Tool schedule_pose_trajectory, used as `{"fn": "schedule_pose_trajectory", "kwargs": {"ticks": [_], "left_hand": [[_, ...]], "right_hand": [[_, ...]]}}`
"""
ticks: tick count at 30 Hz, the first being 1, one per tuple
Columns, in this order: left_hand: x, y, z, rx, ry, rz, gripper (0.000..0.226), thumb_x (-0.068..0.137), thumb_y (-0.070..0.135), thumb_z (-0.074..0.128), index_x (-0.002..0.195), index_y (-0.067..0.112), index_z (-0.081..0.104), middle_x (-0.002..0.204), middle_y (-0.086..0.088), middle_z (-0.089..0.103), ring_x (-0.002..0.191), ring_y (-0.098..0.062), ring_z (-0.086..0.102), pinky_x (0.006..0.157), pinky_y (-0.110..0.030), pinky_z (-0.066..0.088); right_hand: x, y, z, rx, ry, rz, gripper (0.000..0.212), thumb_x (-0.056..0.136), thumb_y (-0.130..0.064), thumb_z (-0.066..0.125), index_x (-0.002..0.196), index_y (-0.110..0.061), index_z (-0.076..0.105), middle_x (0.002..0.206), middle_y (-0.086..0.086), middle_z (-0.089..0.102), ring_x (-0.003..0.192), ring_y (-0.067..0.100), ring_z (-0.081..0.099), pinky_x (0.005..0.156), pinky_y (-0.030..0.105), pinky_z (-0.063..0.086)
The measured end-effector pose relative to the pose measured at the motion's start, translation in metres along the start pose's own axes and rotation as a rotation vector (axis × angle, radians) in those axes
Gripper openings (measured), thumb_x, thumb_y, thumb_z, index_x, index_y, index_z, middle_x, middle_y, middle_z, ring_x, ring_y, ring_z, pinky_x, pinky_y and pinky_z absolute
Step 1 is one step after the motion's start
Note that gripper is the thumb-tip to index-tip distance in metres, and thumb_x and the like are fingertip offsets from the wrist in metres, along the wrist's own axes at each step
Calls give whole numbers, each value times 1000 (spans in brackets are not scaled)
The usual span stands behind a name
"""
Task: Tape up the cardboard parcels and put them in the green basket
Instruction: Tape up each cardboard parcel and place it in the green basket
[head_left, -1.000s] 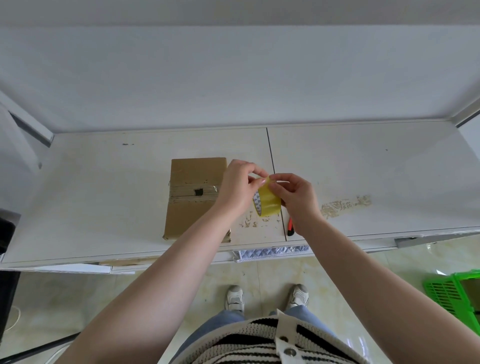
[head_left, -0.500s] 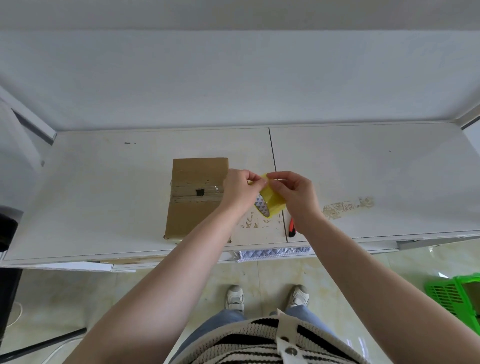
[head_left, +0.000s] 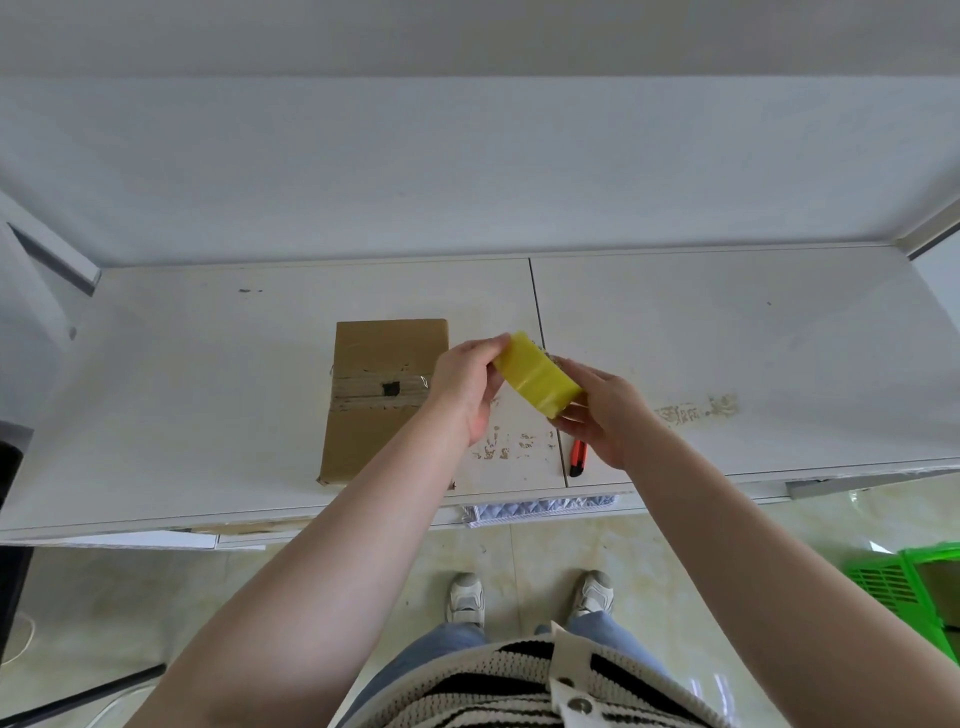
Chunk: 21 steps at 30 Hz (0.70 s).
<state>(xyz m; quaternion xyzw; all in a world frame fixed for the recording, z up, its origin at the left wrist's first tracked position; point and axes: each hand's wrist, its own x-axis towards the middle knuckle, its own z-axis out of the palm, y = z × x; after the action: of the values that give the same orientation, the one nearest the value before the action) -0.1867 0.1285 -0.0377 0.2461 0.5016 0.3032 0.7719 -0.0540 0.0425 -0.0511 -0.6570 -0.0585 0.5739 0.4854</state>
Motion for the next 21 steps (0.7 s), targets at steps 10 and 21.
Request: {"fn": "schedule_pose_trajectory", "kwargs": {"ticks": [10, 21], "left_hand": [[11, -8, 1, 898, 136, 489, 11, 97, 18, 59, 94, 12, 68, 92, 2, 64, 83, -11, 57, 67, -19, 41], [28, -44, 5, 1316, 115, 289, 42, 93, -6, 36, 117, 7, 67, 118, -14, 58, 91, -29, 61, 63, -29, 42]], "right_hand": [[8, -2, -15, 94, 86, -12, 13, 91, -11, 65, 100, -17, 73, 74, 0, 73, 67, 17, 69, 59, 32, 58], [30, 23, -8, -133, 296, -51, 17, 89, -6, 68, 103, -13, 72, 106, 4, 64, 79, 18, 59, 62, 31, 57]]}}
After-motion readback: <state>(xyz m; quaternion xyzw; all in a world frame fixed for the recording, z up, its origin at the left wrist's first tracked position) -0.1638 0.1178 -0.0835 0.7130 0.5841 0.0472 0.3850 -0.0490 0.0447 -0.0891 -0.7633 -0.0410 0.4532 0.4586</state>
